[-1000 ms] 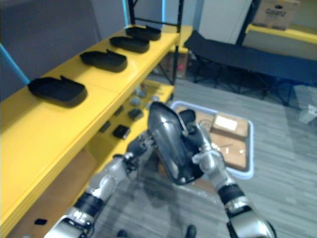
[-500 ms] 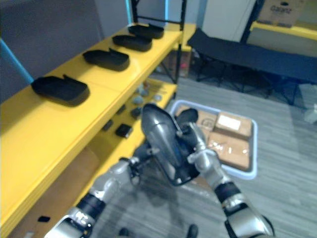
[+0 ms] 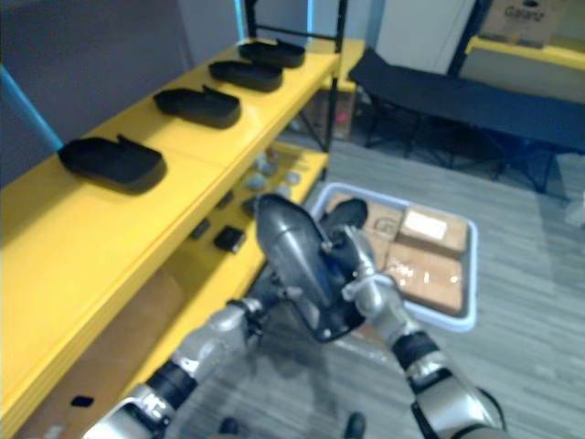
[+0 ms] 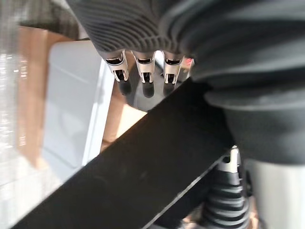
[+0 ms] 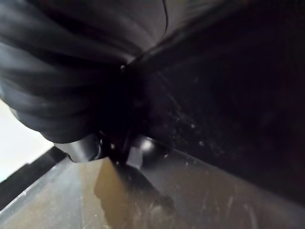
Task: Walk over and take plastic housings, then place them on the shelf
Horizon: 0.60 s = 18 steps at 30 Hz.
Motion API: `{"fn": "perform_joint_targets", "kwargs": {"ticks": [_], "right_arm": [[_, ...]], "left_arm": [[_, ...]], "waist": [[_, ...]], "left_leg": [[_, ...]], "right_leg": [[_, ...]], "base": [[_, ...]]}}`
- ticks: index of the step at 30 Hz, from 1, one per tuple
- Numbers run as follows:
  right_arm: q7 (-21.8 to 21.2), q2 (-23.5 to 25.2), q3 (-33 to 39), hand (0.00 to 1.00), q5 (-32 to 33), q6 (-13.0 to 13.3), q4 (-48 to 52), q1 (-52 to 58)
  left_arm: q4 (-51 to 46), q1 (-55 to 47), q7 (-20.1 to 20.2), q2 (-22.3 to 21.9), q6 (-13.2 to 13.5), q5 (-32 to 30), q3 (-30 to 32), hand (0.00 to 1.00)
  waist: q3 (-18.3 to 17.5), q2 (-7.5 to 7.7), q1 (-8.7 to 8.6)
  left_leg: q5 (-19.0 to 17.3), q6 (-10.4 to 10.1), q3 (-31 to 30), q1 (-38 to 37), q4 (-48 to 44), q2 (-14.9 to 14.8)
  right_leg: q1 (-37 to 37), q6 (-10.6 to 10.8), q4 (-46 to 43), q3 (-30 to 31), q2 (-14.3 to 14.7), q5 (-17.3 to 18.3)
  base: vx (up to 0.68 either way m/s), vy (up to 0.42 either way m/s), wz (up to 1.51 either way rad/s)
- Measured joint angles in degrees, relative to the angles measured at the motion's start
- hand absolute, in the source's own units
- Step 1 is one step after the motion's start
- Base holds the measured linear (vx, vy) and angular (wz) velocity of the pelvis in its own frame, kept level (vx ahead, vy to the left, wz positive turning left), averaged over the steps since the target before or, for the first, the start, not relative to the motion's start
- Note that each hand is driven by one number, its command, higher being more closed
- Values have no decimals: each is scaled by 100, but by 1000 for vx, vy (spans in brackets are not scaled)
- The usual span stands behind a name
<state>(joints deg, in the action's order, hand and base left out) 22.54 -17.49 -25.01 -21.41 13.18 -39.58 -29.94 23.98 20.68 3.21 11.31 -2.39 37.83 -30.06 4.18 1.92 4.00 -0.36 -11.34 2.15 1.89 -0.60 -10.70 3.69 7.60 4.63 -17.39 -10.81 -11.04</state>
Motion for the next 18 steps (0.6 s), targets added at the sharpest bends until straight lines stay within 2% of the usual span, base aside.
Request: {"fn": "perform_joint_targets", "kwargs": {"ticks": [1, 4, 6, 10, 18], "right_arm": [[43, 38, 3, 100, 65, 0, 0, 9], [206, 115, 15, 100, 322, 0, 0, 42], [285, 172, 14, 100, 477, 0, 0, 80], [465, 329, 10, 100, 756, 0, 21, 122], [609, 490, 16, 100, 1089, 0, 89, 129]], "left_arm": [[0, -2, -40, -14, 144, 69, 5, 100], [-6, -9, -99, -69, 468, 294, 21, 100], [-14, -15, -134, -70, 549, 459, 22, 100], [-27, -43, -310, -96, 594, 685, 79, 100], [-37, -49, -567, -156, 700, 684, 193, 100]], "waist": [[0, 0, 2], [0, 1, 12], [2, 2, 13], [16, 21, 11], [17, 22, 7]], "left_leg": [[-2, 3, -2, -1, -4, 0], [-3, 5, -7, -14, -9, 0], [-11, 8, -6, -57, -8, 0], [-25, 5, 5, -85, -20, -8], [-35, 2, 14, -85, -19, -12]], "right_leg": [[-6, 0, 0, 0, 0, 0], [-28, 0, 2, -2, 0, 0], [-70, -1, 4, -2, 0, 0], [-90, -13, 53, 5, 5, 22], [-86, -5, 53, 5, 7, 27]], "base": [[0, 0, 0], [0, 0, 0], [0, 0, 0], [0, 0, 0], [0, 0, 0]]}}
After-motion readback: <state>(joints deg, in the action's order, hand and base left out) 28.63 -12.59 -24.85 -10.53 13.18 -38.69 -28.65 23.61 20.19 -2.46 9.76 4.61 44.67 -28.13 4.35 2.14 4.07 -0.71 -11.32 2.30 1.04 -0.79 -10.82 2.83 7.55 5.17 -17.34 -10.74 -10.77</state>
